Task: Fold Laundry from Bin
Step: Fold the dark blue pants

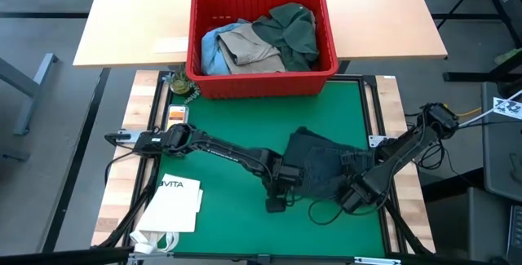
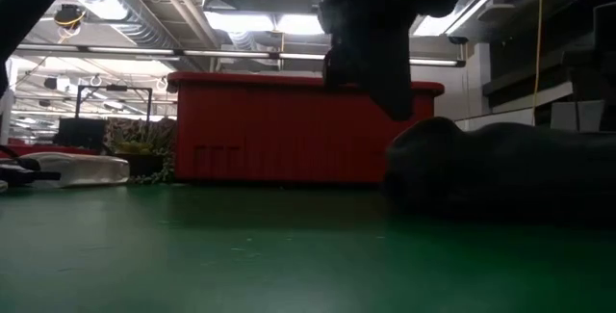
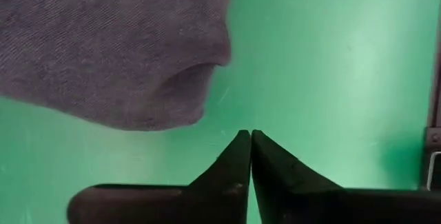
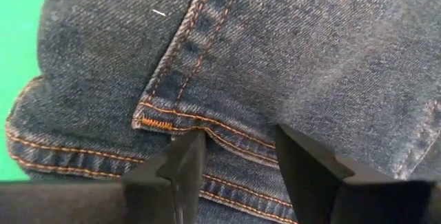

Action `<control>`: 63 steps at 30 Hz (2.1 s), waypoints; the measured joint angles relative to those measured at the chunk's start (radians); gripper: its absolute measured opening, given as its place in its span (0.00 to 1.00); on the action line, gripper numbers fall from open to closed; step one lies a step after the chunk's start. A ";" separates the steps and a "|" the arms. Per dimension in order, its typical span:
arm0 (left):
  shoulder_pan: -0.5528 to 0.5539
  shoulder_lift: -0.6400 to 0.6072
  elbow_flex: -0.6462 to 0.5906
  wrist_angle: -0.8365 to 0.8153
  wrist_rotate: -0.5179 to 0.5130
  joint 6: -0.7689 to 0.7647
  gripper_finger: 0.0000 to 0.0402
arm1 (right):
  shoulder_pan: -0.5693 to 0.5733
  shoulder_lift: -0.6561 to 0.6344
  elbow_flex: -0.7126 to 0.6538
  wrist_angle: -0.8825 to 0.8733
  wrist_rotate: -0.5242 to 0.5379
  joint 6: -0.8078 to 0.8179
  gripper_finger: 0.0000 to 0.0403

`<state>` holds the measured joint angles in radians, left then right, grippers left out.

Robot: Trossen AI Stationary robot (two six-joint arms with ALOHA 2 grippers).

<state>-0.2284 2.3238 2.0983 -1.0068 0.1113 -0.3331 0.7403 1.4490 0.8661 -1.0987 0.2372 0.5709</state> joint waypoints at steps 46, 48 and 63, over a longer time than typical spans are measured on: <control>0.039 -0.002 -0.189 0.168 -0.120 -0.393 0.33 | -0.001 0.000 0.002 0.011 -0.011 0.000 0.45; 0.038 -0.002 -0.189 0.177 -0.119 -0.391 0.33 | -0.001 0.000 0.002 0.011 -0.010 0.000 0.45; 0.032 -0.002 -0.189 0.225 -0.155 -0.364 0.31 | -0.001 0.000 0.002 0.030 -0.005 0.000 0.45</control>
<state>-0.1959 2.3222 1.9095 -0.7818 -0.0441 -0.6968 0.7395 1.4487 0.8680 -1.0691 0.2321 0.5705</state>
